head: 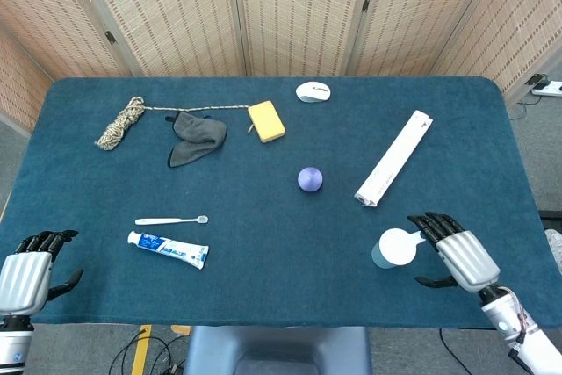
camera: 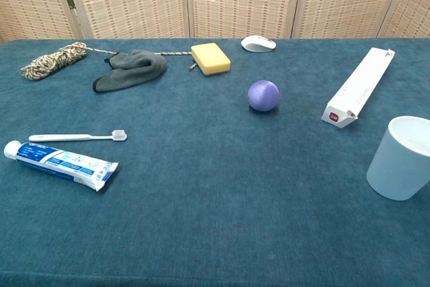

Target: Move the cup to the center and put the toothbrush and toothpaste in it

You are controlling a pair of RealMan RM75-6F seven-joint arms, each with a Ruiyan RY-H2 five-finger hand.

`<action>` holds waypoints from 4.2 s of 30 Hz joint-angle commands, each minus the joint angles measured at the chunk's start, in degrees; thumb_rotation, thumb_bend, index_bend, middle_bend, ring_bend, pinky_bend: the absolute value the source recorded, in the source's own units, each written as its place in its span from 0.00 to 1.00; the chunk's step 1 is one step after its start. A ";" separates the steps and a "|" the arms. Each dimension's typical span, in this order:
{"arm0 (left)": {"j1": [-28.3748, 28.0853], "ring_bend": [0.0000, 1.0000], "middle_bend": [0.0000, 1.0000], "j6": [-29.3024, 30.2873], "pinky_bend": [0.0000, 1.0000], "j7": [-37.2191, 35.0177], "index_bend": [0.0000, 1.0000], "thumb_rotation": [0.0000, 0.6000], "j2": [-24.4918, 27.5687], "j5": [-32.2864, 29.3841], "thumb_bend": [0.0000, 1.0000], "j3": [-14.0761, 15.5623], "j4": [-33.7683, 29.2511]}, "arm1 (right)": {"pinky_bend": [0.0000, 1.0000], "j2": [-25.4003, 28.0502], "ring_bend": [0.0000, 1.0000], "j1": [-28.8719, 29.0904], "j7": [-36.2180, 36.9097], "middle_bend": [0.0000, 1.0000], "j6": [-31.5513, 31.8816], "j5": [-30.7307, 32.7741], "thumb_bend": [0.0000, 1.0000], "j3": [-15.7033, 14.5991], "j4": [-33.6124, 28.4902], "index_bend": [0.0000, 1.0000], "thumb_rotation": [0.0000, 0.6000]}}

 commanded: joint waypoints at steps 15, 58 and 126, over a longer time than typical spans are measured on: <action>0.79 0.27 0.37 -0.08 0.30 -1.02 0.29 1.00 0.12 -0.81 0.31 0.37 0.97 | 0.31 -7.28 0.23 7.51 -1.50 0.27 -7.91 1.85 0.22 0.64 4.74 0.06 1.00; 4.85 0.27 0.33 4.38 0.30 -6.30 0.29 1.00 2.83 1.91 0.31 1.87 1.96 | 0.55 -28.59 0.46 36.64 -21.32 0.41 -28.07 29.50 0.35 18.39 4.72 0.34 1.00; -18.55 0.66 0.74 -18.63 0.89 -14.31 0.46 1.00 -5.06 4.16 0.31 -6.12 8.82 | 0.18 1.69 0.14 13.71 -15.43 0.19 3.70 12.25 0.20 1.60 -13.90 0.00 1.00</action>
